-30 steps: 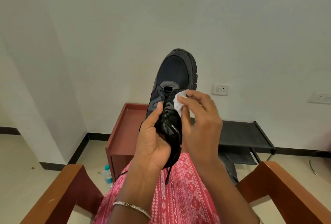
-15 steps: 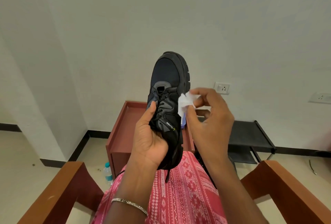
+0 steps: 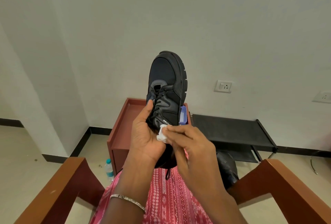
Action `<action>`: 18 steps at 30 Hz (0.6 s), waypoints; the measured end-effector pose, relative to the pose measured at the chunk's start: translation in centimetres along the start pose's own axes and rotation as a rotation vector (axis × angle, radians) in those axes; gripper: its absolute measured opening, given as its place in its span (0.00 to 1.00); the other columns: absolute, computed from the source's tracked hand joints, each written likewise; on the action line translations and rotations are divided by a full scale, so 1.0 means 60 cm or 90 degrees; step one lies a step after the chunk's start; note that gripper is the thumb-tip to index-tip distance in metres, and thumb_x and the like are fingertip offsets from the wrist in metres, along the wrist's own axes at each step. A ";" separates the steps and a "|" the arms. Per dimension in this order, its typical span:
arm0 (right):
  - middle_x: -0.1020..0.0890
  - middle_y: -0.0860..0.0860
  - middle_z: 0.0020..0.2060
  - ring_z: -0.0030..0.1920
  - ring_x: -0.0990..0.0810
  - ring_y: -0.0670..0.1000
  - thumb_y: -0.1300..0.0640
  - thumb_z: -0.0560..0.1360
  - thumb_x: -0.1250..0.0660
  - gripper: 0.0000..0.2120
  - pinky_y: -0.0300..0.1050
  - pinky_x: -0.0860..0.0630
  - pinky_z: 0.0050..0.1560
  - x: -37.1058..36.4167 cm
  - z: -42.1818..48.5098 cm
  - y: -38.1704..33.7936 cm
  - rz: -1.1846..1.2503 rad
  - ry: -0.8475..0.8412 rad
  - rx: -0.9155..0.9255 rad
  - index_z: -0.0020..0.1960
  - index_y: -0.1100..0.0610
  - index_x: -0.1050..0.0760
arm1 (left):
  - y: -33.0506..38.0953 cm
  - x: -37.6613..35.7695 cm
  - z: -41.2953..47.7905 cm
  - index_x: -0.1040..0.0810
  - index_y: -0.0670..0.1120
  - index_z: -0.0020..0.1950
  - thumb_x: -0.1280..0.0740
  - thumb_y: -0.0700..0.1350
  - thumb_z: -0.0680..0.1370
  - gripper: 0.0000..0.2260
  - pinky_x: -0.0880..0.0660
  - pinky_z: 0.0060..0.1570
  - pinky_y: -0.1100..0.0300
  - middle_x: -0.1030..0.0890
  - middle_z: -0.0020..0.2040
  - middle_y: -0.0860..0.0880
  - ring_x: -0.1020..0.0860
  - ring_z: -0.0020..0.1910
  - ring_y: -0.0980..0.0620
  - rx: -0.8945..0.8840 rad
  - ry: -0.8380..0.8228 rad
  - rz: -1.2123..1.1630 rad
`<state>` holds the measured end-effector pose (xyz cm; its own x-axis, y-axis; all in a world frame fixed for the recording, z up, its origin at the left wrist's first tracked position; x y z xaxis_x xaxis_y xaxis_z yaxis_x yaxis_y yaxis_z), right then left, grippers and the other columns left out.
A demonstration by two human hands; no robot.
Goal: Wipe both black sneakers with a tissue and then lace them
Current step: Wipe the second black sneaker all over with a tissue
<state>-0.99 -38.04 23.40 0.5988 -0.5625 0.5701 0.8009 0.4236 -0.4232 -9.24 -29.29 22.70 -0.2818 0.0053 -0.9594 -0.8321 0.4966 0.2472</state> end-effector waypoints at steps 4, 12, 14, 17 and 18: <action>0.16 0.47 0.48 0.52 0.20 0.48 0.69 0.73 0.27 0.14 0.41 0.22 0.54 0.005 0.060 0.027 -0.002 0.110 -0.037 0.54 0.55 0.15 | -0.011 -0.002 0.000 0.18 0.36 0.59 0.33 0.47 0.80 0.16 0.21 0.55 0.49 0.17 0.57 0.37 0.15 0.47 0.42 -0.007 0.004 0.000; 0.20 0.46 0.44 0.48 0.22 0.46 0.63 0.76 0.27 0.08 0.39 0.25 0.49 -0.010 0.007 0.002 0.020 0.087 -0.069 0.54 0.55 0.16 | 0.004 0.004 0.000 0.14 0.39 0.53 0.34 0.49 0.80 0.15 0.23 0.62 0.48 0.15 0.55 0.39 0.15 0.49 0.42 -0.034 0.013 0.018; 0.20 0.45 0.44 0.47 0.21 0.44 0.63 0.75 0.26 0.09 0.36 0.24 0.49 -0.009 -0.011 -0.005 0.042 0.068 -0.069 0.54 0.55 0.16 | 0.007 0.004 0.002 0.17 0.40 0.61 0.34 0.50 0.80 0.17 0.22 0.60 0.45 0.16 0.58 0.39 0.16 0.52 0.42 -0.039 0.008 0.007; 0.20 0.46 0.45 0.47 0.21 0.45 0.63 0.75 0.26 0.09 0.41 0.22 0.49 -0.006 0.012 0.006 0.052 0.088 -0.071 0.54 0.56 0.16 | 0.002 0.001 -0.001 0.15 0.39 0.55 0.34 0.50 0.80 0.16 0.19 0.52 0.43 0.16 0.55 0.39 0.15 0.48 0.41 -0.032 -0.004 0.003; 0.20 0.47 0.46 0.48 0.21 0.47 0.63 0.75 0.27 0.08 0.44 0.22 0.48 -0.005 0.027 0.013 0.049 0.107 -0.076 0.54 0.56 0.16 | -0.002 -0.002 -0.003 0.14 0.38 0.52 0.34 0.50 0.80 0.16 0.18 0.50 0.45 0.15 0.53 0.38 0.14 0.45 0.41 -0.032 -0.007 0.008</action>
<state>-0.57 -36.39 24.07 0.6426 -0.6465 0.4112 0.7412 0.3885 -0.5474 -9.20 -29.48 22.80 -0.2871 0.0204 -0.9577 -0.8516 0.4522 0.2649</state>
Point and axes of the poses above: each hand's wrist, its own z-axis towards the middle knuckle, its own x-axis out of the back of the hand, y = z × x, the point moved 4 cm from there along z, towards the middle knuckle
